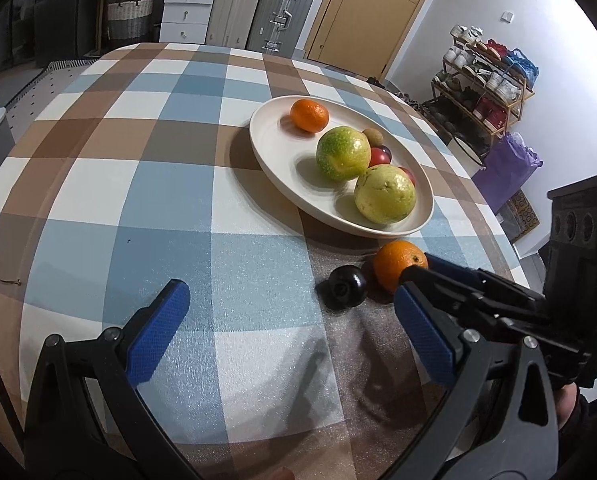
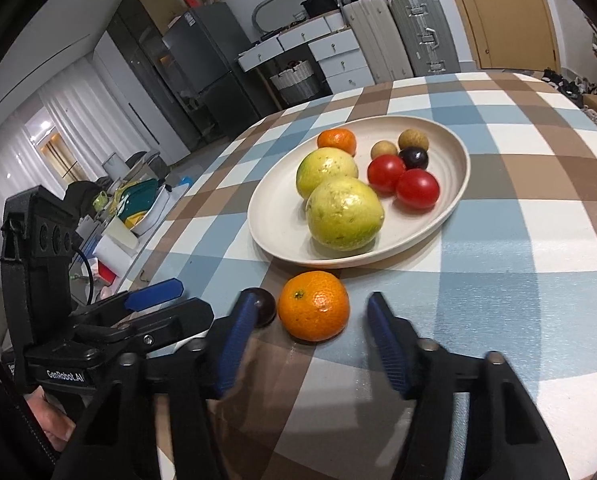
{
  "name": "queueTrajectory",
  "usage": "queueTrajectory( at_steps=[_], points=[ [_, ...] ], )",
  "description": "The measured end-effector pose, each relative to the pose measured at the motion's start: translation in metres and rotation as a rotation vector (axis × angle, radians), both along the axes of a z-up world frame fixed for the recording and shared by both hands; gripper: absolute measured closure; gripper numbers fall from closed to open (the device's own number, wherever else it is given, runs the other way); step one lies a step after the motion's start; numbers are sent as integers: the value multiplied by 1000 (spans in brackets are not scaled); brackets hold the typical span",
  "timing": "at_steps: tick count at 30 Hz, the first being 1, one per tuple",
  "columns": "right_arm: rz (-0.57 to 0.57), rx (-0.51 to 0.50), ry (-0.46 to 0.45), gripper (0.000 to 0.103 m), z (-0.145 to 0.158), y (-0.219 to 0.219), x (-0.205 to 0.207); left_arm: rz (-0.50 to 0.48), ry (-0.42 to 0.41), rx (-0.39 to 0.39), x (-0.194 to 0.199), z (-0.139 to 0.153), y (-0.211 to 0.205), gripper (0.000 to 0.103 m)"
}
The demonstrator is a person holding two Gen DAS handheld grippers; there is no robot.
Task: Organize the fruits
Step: 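Grasp the orange mandarin on the cloth with the right tool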
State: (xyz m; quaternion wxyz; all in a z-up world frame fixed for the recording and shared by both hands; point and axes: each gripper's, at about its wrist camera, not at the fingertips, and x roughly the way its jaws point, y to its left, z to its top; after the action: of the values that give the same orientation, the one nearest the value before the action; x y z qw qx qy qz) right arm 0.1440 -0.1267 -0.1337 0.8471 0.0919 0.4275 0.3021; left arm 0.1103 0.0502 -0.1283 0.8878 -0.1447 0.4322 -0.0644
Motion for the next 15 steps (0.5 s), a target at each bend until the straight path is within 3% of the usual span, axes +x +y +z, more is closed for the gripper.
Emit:
queueTrajectory(
  at_steps=[2, 3, 15],
  points=[
    [16, -4, 14, 58, -2, 3, 2, -3, 7, 0, 3, -2, 0, 1],
    [21, 1, 16, 68, -3, 4, 3, -3, 10, 0, 4, -2, 0, 1],
    [15, 78, 18, 69, -2, -8, 1, -25, 27, 1, 17, -6, -8, 1]
  ],
)
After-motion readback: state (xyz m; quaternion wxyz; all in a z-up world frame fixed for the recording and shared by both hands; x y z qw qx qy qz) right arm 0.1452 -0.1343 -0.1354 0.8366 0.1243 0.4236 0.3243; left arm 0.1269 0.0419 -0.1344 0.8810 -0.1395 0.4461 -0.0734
